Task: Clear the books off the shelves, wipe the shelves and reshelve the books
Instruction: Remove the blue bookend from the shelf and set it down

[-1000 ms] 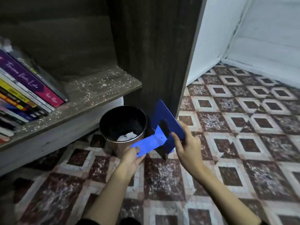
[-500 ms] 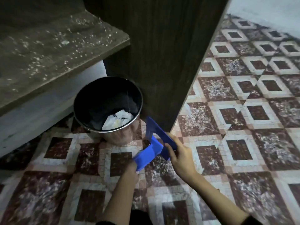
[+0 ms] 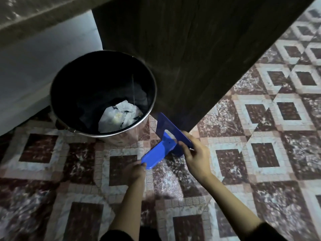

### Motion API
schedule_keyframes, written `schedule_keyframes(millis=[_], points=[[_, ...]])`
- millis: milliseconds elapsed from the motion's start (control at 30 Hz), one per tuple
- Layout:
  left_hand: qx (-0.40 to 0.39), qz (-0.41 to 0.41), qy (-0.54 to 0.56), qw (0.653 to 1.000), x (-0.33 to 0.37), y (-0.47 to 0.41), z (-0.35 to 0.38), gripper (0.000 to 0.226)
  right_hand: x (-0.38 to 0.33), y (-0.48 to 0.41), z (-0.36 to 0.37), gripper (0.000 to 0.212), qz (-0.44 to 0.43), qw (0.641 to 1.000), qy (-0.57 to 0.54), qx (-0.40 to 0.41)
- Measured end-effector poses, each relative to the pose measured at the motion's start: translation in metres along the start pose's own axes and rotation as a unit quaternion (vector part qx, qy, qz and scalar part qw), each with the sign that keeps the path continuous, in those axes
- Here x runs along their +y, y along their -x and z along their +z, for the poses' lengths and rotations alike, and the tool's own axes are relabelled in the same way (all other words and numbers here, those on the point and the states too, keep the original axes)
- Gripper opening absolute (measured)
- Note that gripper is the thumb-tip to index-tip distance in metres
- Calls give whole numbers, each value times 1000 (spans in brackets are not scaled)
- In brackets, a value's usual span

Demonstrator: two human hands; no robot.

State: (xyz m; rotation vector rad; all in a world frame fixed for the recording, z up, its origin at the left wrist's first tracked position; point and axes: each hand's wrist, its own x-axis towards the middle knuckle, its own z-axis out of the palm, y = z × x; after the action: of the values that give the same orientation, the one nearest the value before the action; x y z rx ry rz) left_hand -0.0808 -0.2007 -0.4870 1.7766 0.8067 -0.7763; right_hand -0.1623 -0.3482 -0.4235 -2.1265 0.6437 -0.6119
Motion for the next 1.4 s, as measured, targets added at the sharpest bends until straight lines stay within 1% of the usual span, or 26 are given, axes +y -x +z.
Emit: schedule_keyframes(millis=[67,100,167,200,300,333,400,433,533,600,667,733,833,900,967,1000,1067,1200,1300,1400], points=[[-20,15,-57,998,-1,-3,2,23,2,1,2,29,-18,1000,11,-2],[-8,32,-86,996,0,-1,2,22,2,2,3,29,-28,999,14,-3],[48,68,-128,988,3,6,1,18,3,3,6,28,-39,999,21,-2],[62,77,-144,985,5,9,0,18,4,3,6,27,-39,999,20,2],[58,87,-212,972,11,17,0,22,7,8,7,25,-28,1000,7,-5],[60,81,-214,972,13,18,1,25,7,9,7,25,-20,1000,8,-17],[63,70,-195,976,16,21,1,32,7,10,7,27,2,999,22,-32],[61,75,-190,977,17,25,1,32,5,10,6,29,10,999,31,-36],[27,93,-162,982,26,42,-1,21,-9,9,-2,45,8,998,35,-54],[8,113,-134,984,37,56,-1,18,-21,6,-10,50,-10,998,24,-51],[1,127,-111,986,48,71,-1,16,-35,4,-20,44,-46,998,42,-29],[6,142,-96,985,59,87,-3,20,-51,1,-28,39,-75,996,56,-12],[5,162,-31,986,81,118,-14,20,-78,-5,-41,36,-96,995,36,8],[-12,178,13,984,94,142,-25,21,-97,-7,-52,36,-107,994,25,21],[-31,193,37,980,105,159,-36,14,-113,-10,-60,35,-111,993,14,30],[-34,200,47,978,109,166,-42,14,-122,-11,-64,34,-113,993,9,36],[-18,222,40,974,118,176,-62,7,-146,-14,-72,28,-123,991,-6,46],[1,260,51,964,139,220,-113,11,-191,-17,-82,26,-152,987,-33,49],[22,288,79,954,153,240,-145,21,-225,-17,-85,26,-179,981,-59,53],[53,334,96,936,167,257,-180,19,-259,-18,-83,24,-207,973,-87,53]])
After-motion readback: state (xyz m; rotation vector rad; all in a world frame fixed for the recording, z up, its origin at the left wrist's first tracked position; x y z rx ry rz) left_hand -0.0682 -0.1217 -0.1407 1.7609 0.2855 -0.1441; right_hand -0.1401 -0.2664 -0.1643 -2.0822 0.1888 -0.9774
